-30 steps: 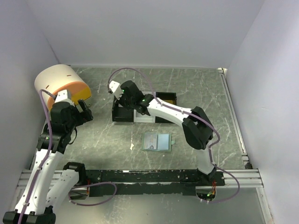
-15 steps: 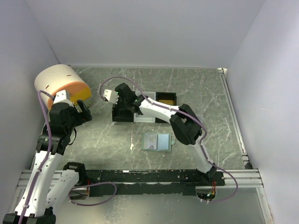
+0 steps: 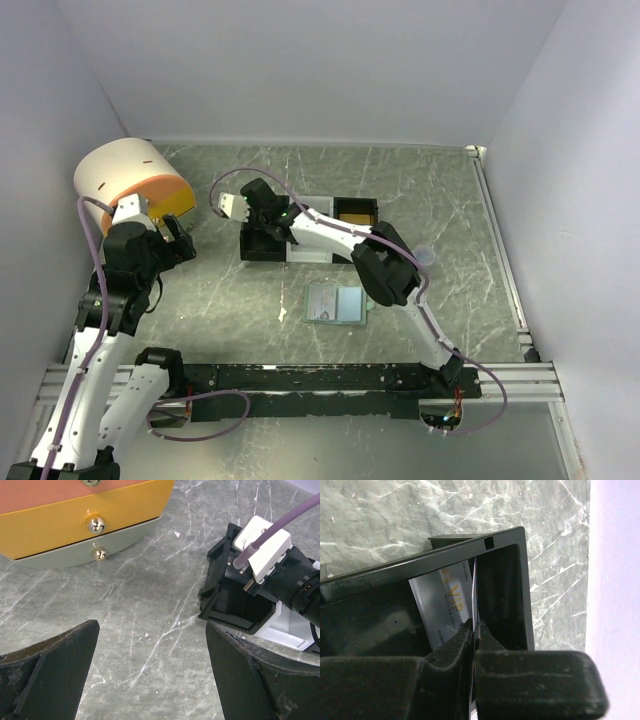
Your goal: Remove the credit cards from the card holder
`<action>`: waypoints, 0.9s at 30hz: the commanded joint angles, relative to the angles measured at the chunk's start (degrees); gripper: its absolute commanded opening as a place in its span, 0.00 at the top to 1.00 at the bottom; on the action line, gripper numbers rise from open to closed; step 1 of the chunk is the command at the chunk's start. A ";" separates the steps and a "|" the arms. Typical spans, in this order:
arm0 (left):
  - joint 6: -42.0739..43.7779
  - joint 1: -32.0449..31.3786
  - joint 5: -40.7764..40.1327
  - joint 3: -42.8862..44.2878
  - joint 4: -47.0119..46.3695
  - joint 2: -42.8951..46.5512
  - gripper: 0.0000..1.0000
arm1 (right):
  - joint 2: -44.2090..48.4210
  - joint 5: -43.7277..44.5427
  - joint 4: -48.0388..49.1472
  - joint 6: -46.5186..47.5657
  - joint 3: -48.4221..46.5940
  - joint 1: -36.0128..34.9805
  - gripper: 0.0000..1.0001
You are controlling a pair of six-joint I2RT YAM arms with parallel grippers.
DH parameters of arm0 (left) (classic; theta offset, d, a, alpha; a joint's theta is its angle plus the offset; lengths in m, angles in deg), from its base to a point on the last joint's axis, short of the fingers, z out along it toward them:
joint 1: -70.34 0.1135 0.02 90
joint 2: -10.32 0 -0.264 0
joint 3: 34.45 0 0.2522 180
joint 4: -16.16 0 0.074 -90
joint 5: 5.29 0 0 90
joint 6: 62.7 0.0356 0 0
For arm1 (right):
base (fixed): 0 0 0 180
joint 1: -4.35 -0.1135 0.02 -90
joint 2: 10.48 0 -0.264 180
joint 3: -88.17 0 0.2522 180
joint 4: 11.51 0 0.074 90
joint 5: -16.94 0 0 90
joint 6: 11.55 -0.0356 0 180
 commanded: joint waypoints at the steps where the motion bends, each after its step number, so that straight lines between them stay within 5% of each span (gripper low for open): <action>1: 0.41 0.41 -1.40 0.22 -0.40 0.96 0.00 | -0.83 0.71 0.56 1.99 -1.43 0.12 1.00; 27: 1.00 0.41 0.23 0.28 -0.38 0.36 0.00 | -4.62 2.32 -1.55 2.90 -2.90 0.30 0.90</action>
